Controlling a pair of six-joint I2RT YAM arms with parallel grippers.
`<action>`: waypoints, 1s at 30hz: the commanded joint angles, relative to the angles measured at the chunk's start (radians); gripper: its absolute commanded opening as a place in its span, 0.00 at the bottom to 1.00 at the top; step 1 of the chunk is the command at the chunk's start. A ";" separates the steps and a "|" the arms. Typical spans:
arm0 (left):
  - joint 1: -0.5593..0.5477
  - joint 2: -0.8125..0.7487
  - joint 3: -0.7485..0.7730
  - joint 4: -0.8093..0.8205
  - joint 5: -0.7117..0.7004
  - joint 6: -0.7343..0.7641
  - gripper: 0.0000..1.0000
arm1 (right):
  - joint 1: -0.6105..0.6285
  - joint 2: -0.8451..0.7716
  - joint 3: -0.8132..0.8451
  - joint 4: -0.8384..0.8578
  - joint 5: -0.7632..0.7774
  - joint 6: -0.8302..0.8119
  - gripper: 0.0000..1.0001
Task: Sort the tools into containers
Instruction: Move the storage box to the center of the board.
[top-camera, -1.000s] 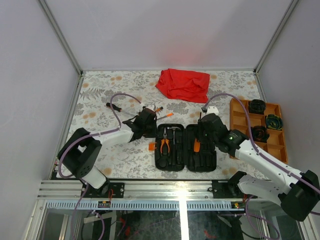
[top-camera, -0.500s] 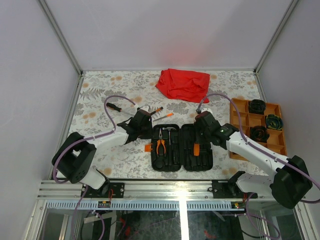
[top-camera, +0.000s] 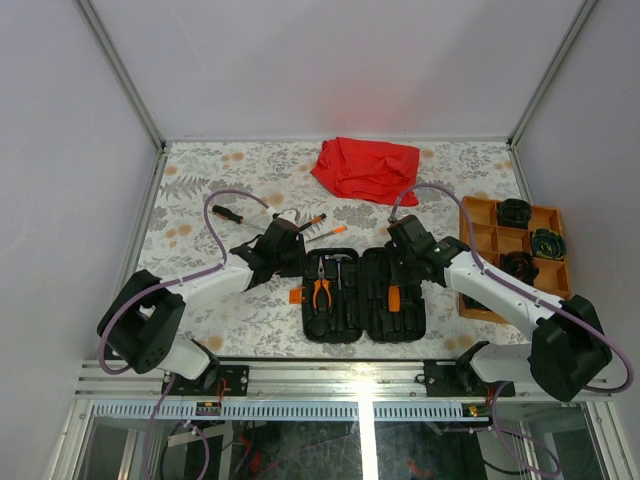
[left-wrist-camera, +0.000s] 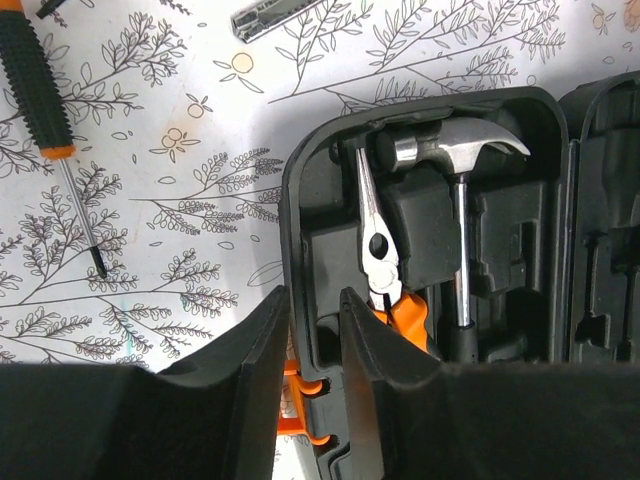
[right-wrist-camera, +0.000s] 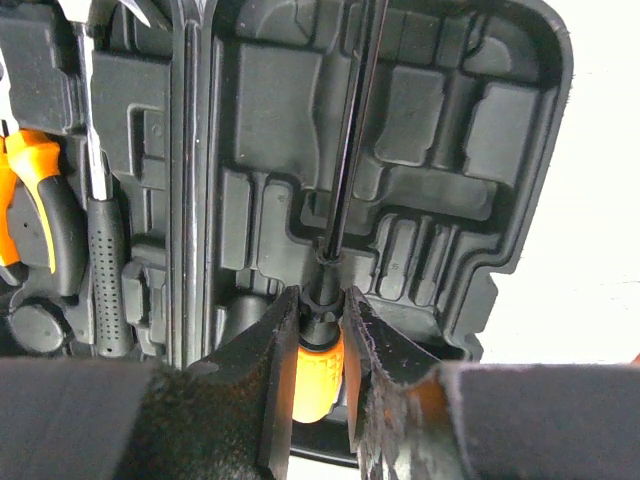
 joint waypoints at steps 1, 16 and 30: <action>0.006 0.010 -0.021 0.035 0.022 0.007 0.25 | -0.008 0.028 0.046 -0.011 -0.089 -0.024 0.00; 0.006 0.026 -0.017 0.042 0.028 0.000 0.24 | -0.009 0.010 0.054 -0.103 0.129 -0.027 0.00; 0.006 0.034 -0.010 0.041 0.032 0.003 0.24 | -0.009 -0.047 0.027 -0.063 0.139 -0.021 0.00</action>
